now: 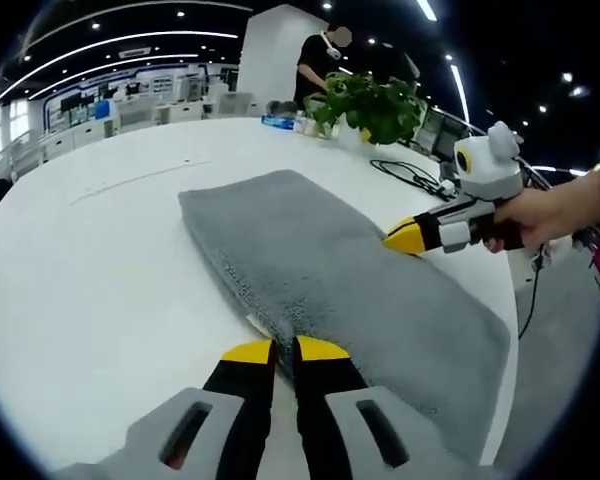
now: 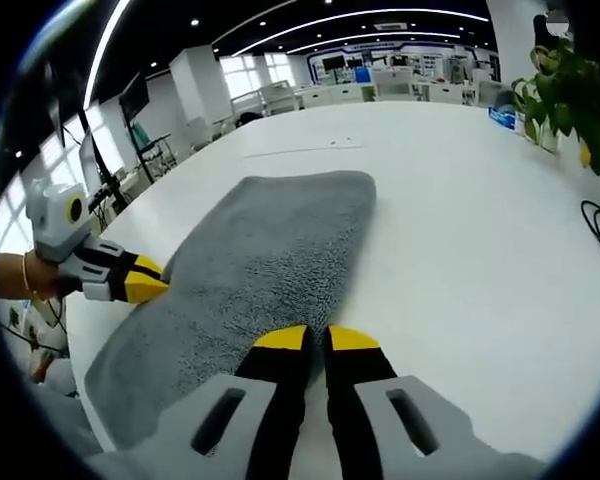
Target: Fold the towel on the table until its edges align and the towel forms a compact rectangular stack.
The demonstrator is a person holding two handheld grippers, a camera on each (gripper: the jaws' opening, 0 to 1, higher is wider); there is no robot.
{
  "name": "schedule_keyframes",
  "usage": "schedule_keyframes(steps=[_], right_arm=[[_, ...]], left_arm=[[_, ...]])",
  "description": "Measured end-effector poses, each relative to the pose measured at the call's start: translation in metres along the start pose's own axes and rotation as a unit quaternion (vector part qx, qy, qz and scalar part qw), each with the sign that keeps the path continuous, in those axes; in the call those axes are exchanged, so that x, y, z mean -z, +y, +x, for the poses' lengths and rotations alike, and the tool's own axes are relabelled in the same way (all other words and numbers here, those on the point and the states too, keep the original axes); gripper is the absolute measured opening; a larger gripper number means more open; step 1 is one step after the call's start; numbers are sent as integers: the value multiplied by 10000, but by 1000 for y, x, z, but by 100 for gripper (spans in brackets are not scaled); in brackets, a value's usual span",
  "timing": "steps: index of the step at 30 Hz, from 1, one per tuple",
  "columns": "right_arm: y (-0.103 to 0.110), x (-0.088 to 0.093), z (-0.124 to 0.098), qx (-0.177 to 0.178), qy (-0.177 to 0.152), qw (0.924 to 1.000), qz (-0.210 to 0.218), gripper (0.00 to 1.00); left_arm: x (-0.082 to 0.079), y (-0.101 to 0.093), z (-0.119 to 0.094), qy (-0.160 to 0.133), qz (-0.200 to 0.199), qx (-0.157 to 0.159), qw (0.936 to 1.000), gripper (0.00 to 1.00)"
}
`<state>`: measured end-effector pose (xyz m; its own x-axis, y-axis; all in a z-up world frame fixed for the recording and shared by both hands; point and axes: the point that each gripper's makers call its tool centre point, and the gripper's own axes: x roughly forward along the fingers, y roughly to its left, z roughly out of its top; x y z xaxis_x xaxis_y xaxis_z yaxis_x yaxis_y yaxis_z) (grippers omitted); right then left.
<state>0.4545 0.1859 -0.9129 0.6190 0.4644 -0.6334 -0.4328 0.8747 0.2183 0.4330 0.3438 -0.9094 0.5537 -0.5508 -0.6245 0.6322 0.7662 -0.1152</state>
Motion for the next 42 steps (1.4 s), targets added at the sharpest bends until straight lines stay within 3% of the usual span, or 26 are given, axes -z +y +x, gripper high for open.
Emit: schedule_keyframes(steps=[14, 30, 38, 42], right_arm=[[0, 0, 1, -304, 45, 9995, -111, 4], [-2, 0, 2, -235, -78, 9996, 117, 4], [-1, -1, 2, -3, -151, 9998, 120, 4], [2, -4, -1, 126, -75, 9999, 56, 6]], left_arm=[[0, 1, 0, 76, -182, -16, 9998, 7], [0, 1, 1, 194, -40, 165, 9997, 7], [0, 1, 1, 208, 41, 308, 9993, 7], [0, 3, 1, 277, -219, 271, 9990, 8]])
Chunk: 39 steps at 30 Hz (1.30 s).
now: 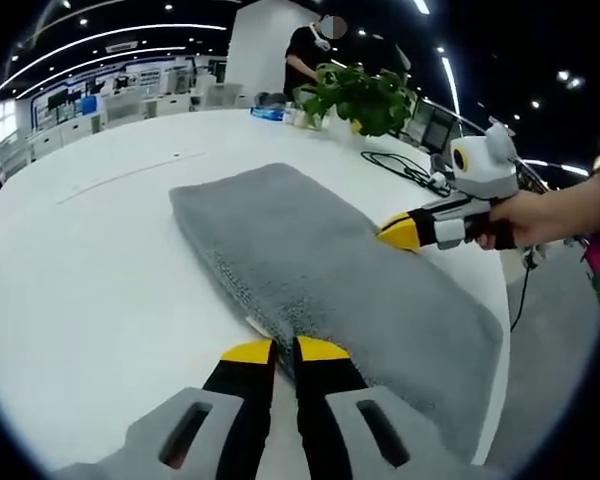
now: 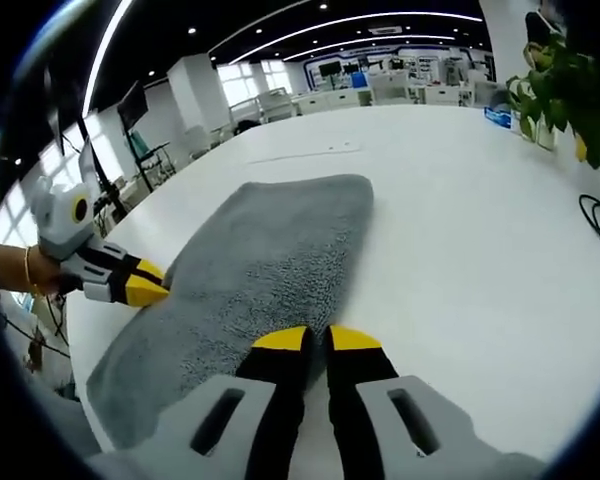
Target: Fold the towel on the table until its edges align and the towel forms a compact rectangular stack.
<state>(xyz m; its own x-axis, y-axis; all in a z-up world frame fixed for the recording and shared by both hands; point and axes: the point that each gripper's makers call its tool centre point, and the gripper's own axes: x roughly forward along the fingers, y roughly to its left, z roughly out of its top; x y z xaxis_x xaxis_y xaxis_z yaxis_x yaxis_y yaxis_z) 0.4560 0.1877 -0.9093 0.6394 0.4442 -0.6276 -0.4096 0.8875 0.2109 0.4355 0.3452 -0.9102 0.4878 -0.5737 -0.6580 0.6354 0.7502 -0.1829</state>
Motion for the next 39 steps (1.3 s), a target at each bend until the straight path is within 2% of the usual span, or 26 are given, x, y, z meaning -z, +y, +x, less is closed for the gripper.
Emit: schedule_keyframes(steps=[3, 7, 10, 13, 15, 17, 21, 22, 25, 28, 31, 35, 37, 38, 39], right_arm=[[2, -4, -3, 31, 63, 9994, -344, 8], [7, -14, -10, -30, -18, 9986, -532, 14], [18, -20, -18, -248, -53, 9956, -901, 16], [27, -15, -26, -431, 91, 9918, -1202, 18], [36, -12, -33, -619, 112, 9897, -1290, 18], [41, -6, -40, -717, 172, 9876, -1386, 18], [47, 6, -55, -838, 322, 9831, -1598, 20], [48, 8, -57, -852, 330, 9829, -1597, 20], [51, 15, -67, -926, 396, 9805, -1689, 23], [58, 20, -75, -1012, 454, 9766, -1843, 26], [62, 27, -81, -1099, 520, 9722, -2002, 33], [66, 40, -86, -1115, 675, 9674, -2173, 48], [69, 44, -87, -1167, 753, 9636, -2285, 53], [71, 48, -89, -1198, 820, 9599, -2400, 53], [73, 50, -90, -1234, 861, 9528, -2638, 51]], left_arm=[[-2, 2, -2, 60, -94, -117, 9999, 13], [-13, 10, -15, -231, -272, -339, 9988, 29], [-28, 4, -31, -434, 317, -343, 9980, 30], [-29, -13, -40, -348, 966, -156, 9946, 31], [-25, -28, -44, -256, 1327, 14, 9908, 32], [-19, -40, -45, -175, 1504, 147, 9884, 34], [-9, -64, -48, -93, 1641, 389, 9856, 37], [-4, -71, -48, 9, 1703, 506, 9841, 37], [7, -87, -50, 143, 1979, 683, 9777, 38], [15, -98, -54, 274, 2224, 790, 9714, 44], [23, -102, -57, 440, 2485, 721, 9649, 51], [32, -104, -58, 609, 2755, 591, 9575, 70], [34, -107, -59, 637, 2833, 571, 9552, 74], [36, -108, -59, 672, 2903, 556, 9530, 74], [38, -109, -60, 709, 2960, 544, 9510, 74]])
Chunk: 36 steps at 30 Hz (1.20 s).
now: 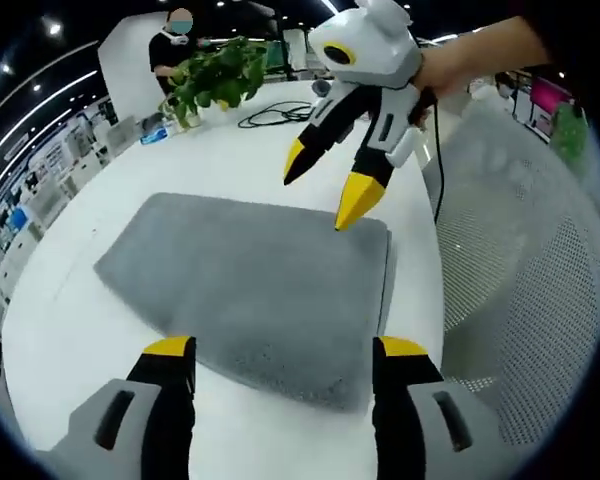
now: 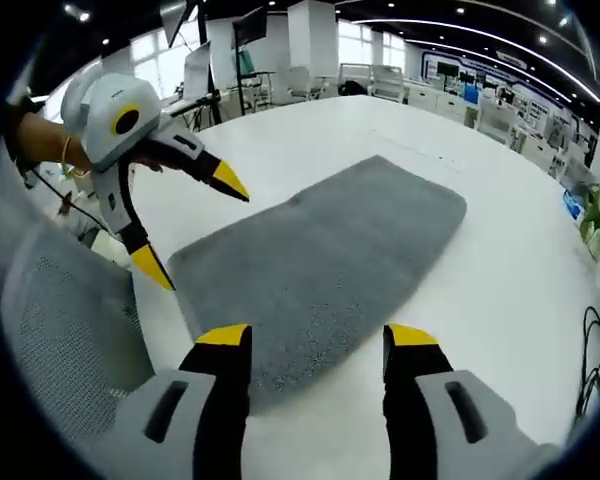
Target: Fold the towel on the table until its edges align and the towel forms a compact rectangular stack.
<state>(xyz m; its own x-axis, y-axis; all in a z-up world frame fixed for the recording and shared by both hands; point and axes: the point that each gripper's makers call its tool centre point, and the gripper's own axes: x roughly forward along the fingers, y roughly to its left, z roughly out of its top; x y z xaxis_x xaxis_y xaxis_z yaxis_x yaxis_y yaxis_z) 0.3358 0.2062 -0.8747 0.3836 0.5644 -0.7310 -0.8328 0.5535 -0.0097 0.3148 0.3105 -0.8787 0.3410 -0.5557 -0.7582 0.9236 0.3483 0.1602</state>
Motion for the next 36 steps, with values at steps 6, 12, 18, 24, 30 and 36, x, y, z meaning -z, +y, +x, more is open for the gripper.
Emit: schedule_keyframes(steps=[6, 12, 18, 24, 30, 36], right_arm=[[27, 2, -2, -388, 223, 9951, -880, 42], [45, 21, 0, -778, 603, 9825, -1582, 35], [58, 40, 4, -1026, 835, 9696, -2058, 27], [53, 44, 11, -1053, 812, 9696, -2056, 23], [54, 45, 15, -1132, 769, 9701, -2005, 20], [53, 46, 18, -1166, 692, 9688, -2075, 19]], left_arm=[[-3, -12, -1, -58, 215, -5, 9998, 56], [-8, -33, 3, -113, 466, 233, 9986, 38], [-1, -46, 12, 61, 505, 383, 9980, 28], [7, -45, 17, 225, 476, 379, 9979, 27], [12, -45, 22, 342, 531, 411, 9972, 27], [15, -40, 24, 284, 408, 421, 9979, 22]])
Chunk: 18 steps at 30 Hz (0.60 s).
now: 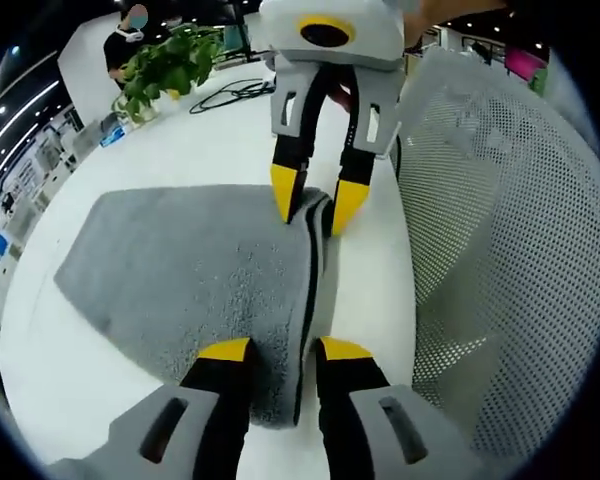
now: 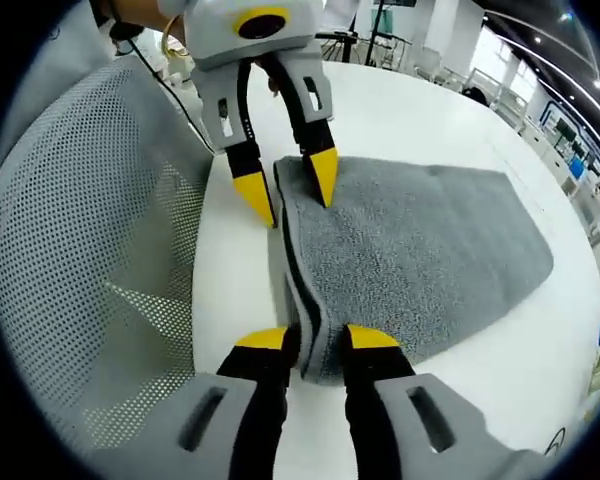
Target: Fold the towel on the table until its edges align and the towel forms a compact rectangular stack.
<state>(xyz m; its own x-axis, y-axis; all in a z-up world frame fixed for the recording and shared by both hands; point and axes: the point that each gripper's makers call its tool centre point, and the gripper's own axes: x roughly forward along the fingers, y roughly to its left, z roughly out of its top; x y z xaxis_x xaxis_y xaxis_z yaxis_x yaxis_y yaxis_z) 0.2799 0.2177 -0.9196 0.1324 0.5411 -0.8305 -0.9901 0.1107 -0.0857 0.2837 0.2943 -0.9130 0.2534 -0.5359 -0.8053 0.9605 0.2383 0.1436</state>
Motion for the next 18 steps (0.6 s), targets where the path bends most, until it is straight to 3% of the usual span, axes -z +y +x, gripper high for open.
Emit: schedule_keyframes(steps=[7, 12, 18], right_arm=[[2, 0, 0, 93, -51, 9998, -197, 18], [-4, -2, -1, 251, -117, 9996, -96, 10], [-6, -2, 0, 277, -6, 9993, -255, 8]], left_arm=[[-2, 1, 2, -89, 56, -15, 9999, 17], [-3, 4, 5, 80, 269, -131, 9995, 11], [-3, 5, 3, 100, 346, -119, 9993, 10]])
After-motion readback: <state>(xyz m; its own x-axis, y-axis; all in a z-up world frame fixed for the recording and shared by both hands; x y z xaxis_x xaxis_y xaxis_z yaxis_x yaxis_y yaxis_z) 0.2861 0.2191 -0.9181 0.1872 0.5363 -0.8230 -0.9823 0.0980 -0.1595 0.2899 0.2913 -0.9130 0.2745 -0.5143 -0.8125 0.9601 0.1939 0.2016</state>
